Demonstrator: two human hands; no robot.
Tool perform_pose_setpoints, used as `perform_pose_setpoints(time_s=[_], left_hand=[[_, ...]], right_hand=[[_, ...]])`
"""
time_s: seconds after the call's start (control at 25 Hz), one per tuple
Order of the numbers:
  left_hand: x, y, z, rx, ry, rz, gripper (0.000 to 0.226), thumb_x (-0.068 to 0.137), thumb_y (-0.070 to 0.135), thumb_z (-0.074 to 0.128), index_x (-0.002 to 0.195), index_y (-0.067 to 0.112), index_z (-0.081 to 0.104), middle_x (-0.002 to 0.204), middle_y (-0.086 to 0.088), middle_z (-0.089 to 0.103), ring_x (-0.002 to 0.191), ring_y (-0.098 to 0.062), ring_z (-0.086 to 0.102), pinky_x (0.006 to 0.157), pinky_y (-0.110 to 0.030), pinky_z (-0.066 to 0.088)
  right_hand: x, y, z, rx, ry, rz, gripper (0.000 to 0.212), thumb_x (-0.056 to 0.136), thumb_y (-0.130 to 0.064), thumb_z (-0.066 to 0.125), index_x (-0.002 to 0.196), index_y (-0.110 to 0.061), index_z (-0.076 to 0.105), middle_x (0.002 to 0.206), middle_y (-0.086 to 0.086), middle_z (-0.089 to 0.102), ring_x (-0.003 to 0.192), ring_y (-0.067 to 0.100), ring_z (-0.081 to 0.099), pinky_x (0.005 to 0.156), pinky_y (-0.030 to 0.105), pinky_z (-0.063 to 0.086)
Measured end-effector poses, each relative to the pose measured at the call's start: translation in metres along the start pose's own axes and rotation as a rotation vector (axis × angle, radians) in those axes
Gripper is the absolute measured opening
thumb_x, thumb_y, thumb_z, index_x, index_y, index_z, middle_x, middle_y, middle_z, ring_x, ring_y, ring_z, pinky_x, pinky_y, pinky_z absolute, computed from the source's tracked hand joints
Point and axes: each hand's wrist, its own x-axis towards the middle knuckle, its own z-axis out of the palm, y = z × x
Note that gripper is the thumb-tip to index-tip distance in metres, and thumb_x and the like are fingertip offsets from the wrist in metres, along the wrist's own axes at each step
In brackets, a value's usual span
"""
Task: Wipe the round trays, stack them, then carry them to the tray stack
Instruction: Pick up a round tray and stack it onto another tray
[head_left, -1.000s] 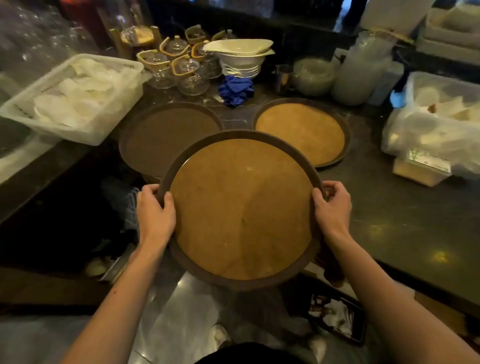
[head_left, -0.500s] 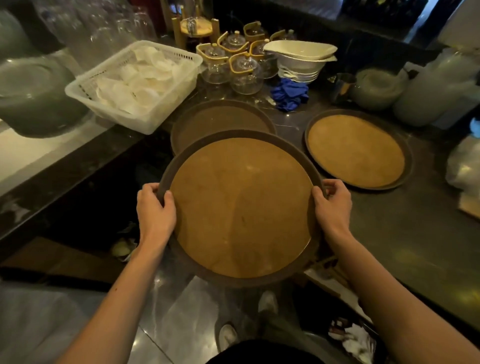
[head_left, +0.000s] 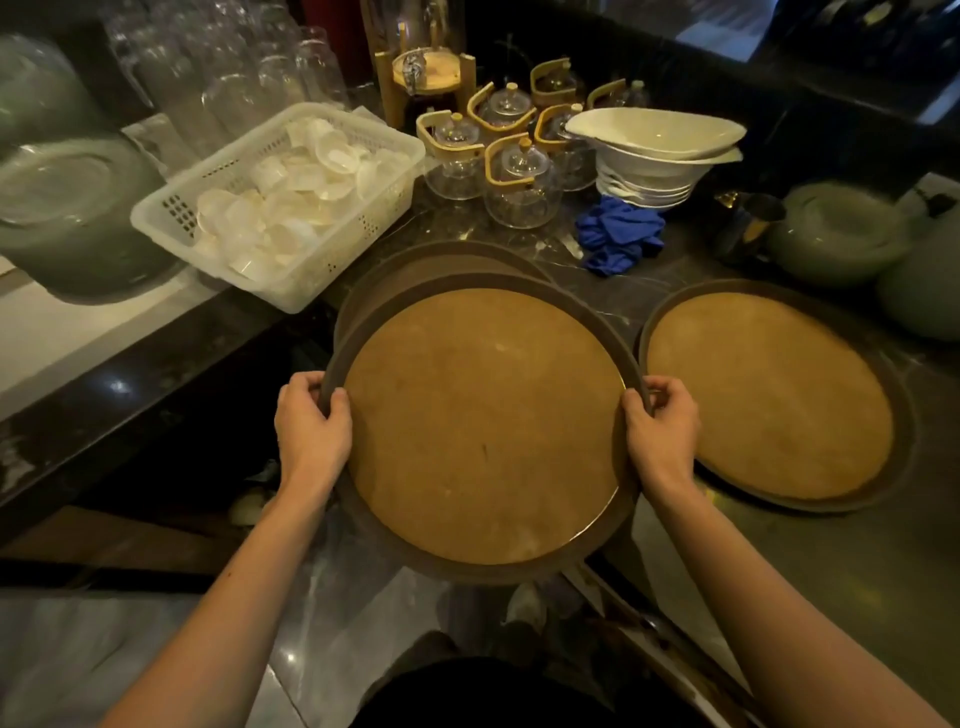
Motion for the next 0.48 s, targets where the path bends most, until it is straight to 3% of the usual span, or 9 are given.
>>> perform_pose_setpoints(time_s=[0.28, 0.48], left_hand=[[0.043, 0.007, 0.036, 0.020, -0.016, -0.040, 0.029, 0.093, 0.022, 0.054, 0.121, 0.016, 0.053, 0.116, -0.005, 0.052, 0.093, -0.012, 0.049, 0.084, -0.031, 0.042], [0.092, -0.007, 0.051, 0.042, -0.053, -0.016, 0.028, 0.094, 0.019, 0.051, 0.122, 0.013, 0.052, 0.119, -0.009, 0.048, 0.092, -0.013, 0.046, 0.086, -0.029, 0.038]], right_hand=[[0.053, -0.007, 0.031, -0.027, -0.040, 0.077, 0.014, 0.092, -0.022, 0.060, 0.103, -0.027, 0.053, 0.087, -0.012, 0.057, 0.079, 0.003, 0.057, 0.069, 0.025, 0.046], [0.071, -0.012, 0.075, -0.086, 0.007, 0.090, 0.015, 0.092, -0.022, 0.061, 0.105, -0.024, 0.056, 0.093, -0.008, 0.057, 0.082, 0.002, 0.054, 0.068, 0.021, 0.042]])
